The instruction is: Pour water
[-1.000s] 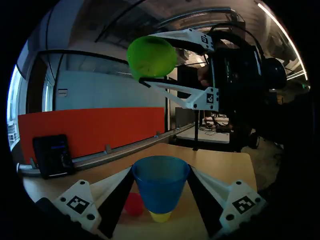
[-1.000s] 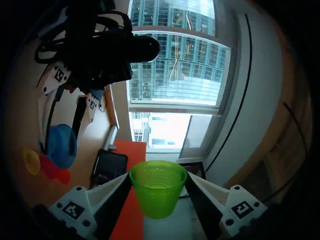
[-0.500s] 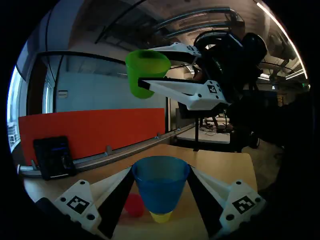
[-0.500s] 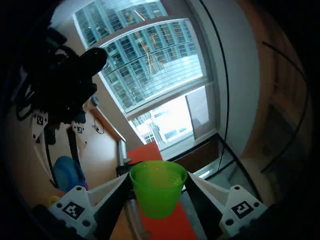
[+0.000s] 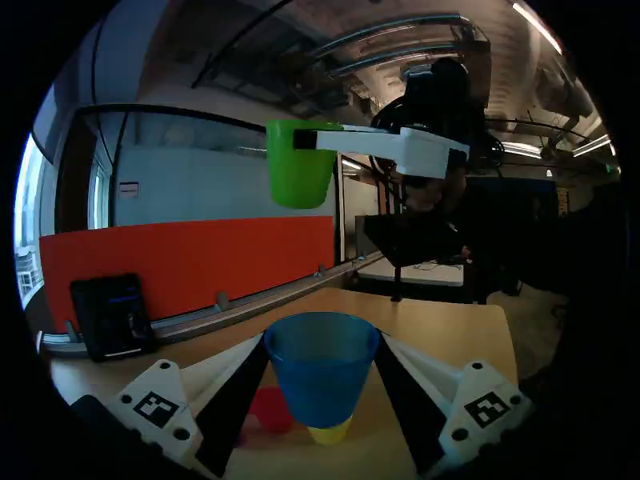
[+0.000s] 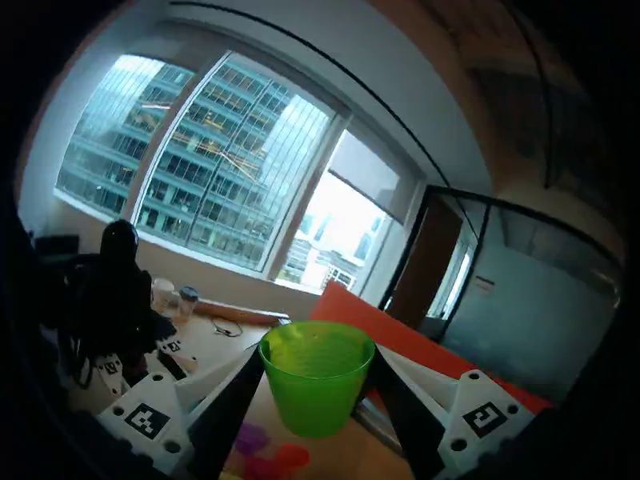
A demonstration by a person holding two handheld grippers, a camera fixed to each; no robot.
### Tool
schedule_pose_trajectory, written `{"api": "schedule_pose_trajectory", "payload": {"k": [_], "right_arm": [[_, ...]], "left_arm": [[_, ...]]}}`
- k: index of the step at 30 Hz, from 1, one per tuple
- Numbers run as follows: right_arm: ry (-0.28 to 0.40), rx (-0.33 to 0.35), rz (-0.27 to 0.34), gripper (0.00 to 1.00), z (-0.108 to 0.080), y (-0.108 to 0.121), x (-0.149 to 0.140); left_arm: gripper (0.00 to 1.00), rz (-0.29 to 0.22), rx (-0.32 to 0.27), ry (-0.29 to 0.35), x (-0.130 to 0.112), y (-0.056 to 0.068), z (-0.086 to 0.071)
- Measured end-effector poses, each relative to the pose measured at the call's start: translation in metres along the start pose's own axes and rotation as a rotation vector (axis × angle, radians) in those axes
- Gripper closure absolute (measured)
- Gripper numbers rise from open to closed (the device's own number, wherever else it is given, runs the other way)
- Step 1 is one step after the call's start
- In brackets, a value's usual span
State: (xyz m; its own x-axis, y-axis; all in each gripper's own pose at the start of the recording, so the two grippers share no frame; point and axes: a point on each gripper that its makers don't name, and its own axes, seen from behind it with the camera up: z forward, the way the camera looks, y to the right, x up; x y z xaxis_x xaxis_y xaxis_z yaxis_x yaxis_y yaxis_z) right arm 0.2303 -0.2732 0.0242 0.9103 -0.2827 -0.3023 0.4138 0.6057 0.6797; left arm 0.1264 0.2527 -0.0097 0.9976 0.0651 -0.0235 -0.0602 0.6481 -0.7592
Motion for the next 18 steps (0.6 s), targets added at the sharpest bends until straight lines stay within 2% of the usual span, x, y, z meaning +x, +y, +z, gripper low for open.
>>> {"api": "schedule_pose_trajectory", "payload": {"k": [3,8,12,18], "right_arm": [[0.004,0.010,0.088,0.08,-0.002,-0.002,-0.001],[0.010,0.034,0.199,0.08,-0.007,-0.006,-0.004],[0.012,0.037,0.238,0.08,-0.012,-0.005,-0.008],[0.010,0.032,0.262,0.08,-0.019,-0.004,-0.015]], "left_arm": [[0.12,0.003,0.004,-0.001,0.000,-0.002,-0.001],[0.11,0.006,0.010,-0.007,-0.001,-0.004,-0.002],[0.11,0.012,0.016,-0.014,-0.003,-0.006,-0.002],[0.12,0.016,0.025,-0.024,-0.006,-0.011,-0.002]]}}
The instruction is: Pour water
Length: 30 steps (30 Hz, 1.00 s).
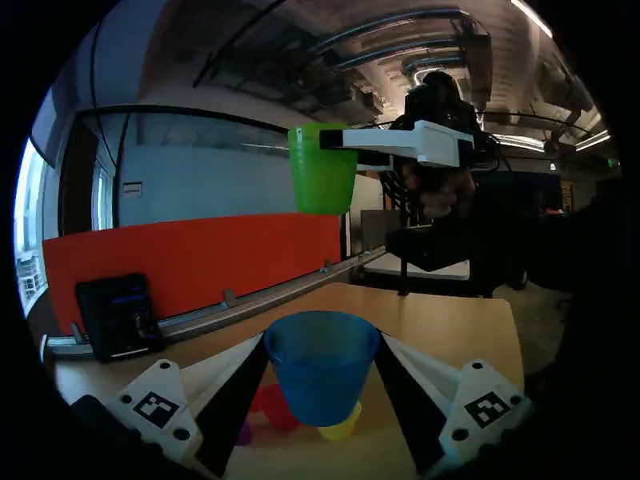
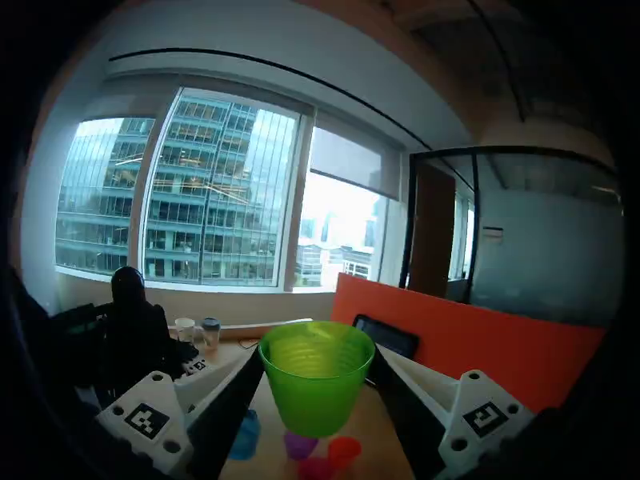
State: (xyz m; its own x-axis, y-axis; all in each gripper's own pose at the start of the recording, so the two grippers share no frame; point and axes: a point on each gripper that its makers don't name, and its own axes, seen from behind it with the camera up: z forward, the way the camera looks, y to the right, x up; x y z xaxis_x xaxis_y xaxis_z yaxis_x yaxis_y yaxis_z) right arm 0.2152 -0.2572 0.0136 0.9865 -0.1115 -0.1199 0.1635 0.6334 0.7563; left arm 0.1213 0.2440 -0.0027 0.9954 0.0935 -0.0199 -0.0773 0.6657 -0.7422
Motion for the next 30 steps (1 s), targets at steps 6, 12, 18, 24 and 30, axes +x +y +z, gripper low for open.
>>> {"api": "schedule_pose_trajectory", "payload": {"k": [6,12,18,24,30], "right_arm": [[-0.013,-0.008,0.036,0.08,-0.006,0.009,-0.014],[-0.043,-0.021,0.073,0.07,-0.011,0.021,-0.038],[-0.088,-0.036,0.085,0.07,-0.017,0.033,-0.068],[-0.144,-0.067,0.066,0.07,-0.026,0.049,-0.103],[-0.215,-0.061,0.061,0.07,-0.033,0.053,-0.143]], "left_arm": [[0.11,0.002,0.012,-0.014,-0.004,-0.007,-0.001],[0.12,0.008,0.025,-0.037,-0.012,-0.015,-0.004],[0.11,0.019,0.044,-0.079,-0.026,-0.024,-0.007],[0.11,0.029,0.058,-0.140,-0.046,-0.035,-0.009],[0.12,0.035,0.064,-0.205,-0.066,-0.040,-0.009]]}}
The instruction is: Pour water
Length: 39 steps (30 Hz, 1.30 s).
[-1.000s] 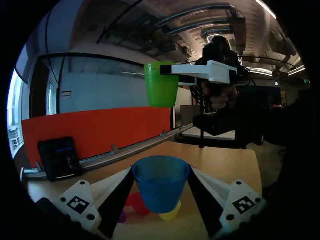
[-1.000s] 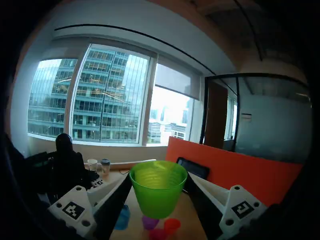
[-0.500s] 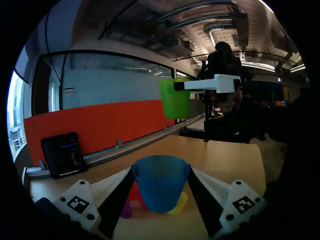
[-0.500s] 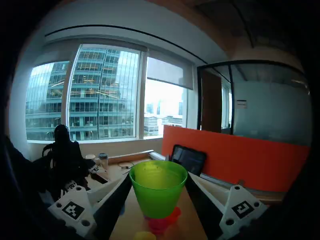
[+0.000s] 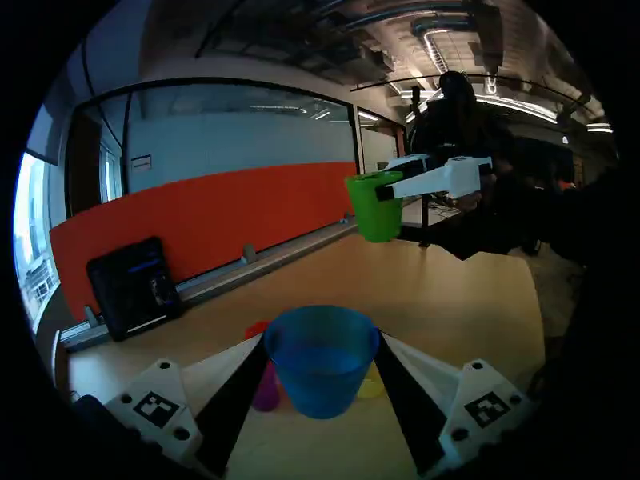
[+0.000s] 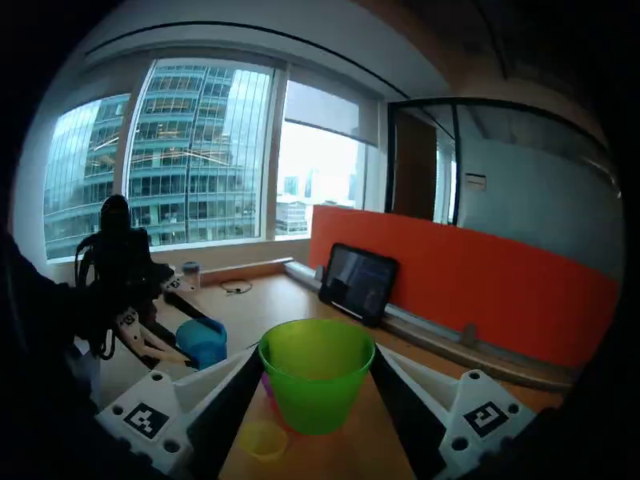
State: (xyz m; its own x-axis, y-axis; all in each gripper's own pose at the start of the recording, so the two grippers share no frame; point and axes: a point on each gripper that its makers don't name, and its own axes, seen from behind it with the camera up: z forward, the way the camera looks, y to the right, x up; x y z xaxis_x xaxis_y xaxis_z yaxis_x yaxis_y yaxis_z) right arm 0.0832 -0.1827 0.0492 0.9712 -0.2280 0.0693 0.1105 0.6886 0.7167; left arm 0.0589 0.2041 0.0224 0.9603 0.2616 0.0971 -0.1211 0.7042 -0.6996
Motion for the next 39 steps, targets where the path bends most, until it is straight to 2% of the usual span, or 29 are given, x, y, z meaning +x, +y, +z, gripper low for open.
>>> {"api": "schedule_pose_trajectory", "payload": {"k": [5,12,21,39], "right_arm": [[-0.057,0.000,-0.003,0.07,0.002,0.003,-0.034],[-0.122,0.002,0.006,0.07,0.003,0.005,-0.073],[-0.192,0.015,0.038,0.07,0.005,0.004,-0.113],[-0.343,0.045,0.063,0.07,0.006,-0.006,-0.186]], "left_arm": [[0.12,0.008,-0.007,-0.057,-0.017,0.000,0.003],[0.11,0.025,-0.002,-0.134,-0.042,-0.005,0.009],[0.11,0.010,-0.012,-0.232,-0.076,-0.008,0.014],[0.11,0.009,-0.040,-0.353,-0.127,-0.011,0.022]]}}
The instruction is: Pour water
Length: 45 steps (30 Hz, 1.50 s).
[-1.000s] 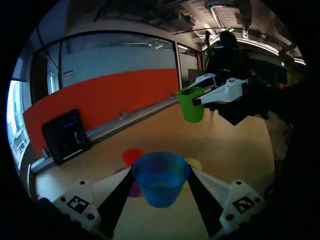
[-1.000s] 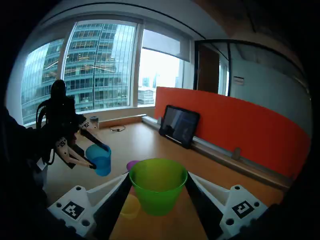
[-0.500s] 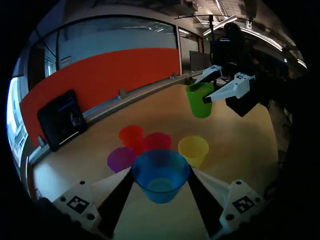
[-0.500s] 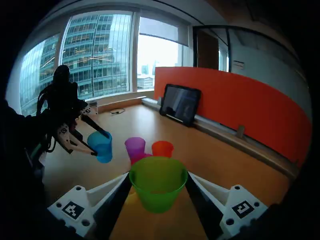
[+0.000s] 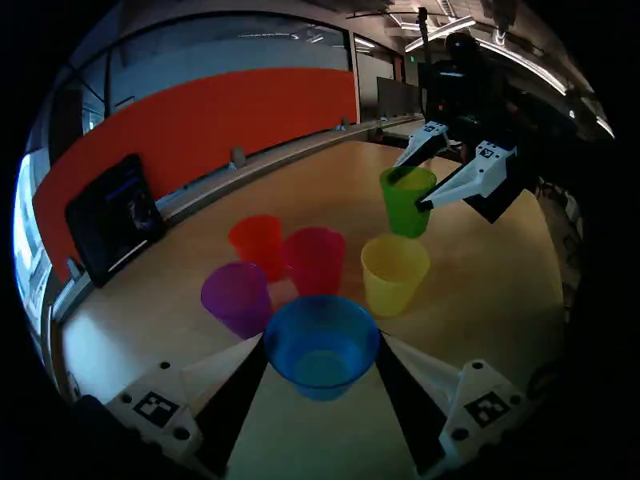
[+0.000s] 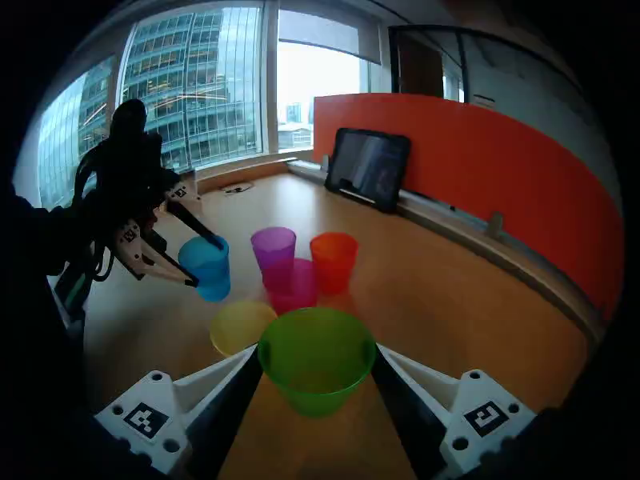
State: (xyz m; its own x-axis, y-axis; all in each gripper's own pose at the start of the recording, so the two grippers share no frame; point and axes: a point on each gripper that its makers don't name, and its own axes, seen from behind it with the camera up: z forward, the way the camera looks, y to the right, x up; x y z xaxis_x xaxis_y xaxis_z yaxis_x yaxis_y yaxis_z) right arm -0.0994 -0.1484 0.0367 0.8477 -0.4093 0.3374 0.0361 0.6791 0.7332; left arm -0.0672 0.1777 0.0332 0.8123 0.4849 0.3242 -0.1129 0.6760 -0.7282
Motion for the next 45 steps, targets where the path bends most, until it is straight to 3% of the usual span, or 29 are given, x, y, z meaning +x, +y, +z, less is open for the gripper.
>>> {"api": "schedule_pose_trajectory", "payload": {"k": [20,41,45], "right_arm": [[-0.056,-0.004,0.016,0.07,0.008,-0.001,-0.028],[-0.079,-0.008,0.033,0.06,0.016,-0.003,-0.044],[-0.075,-0.008,0.041,0.06,0.016,-0.004,-0.044]], "left_arm": [[0.11,-0.027,-0.023,-0.026,-0.020,0.001,0.013],[0.11,-0.061,-0.041,-0.041,-0.032,0.002,0.006],[0.01,-0.068,-0.050,-0.049,-0.034,0.005,0.004]]}}
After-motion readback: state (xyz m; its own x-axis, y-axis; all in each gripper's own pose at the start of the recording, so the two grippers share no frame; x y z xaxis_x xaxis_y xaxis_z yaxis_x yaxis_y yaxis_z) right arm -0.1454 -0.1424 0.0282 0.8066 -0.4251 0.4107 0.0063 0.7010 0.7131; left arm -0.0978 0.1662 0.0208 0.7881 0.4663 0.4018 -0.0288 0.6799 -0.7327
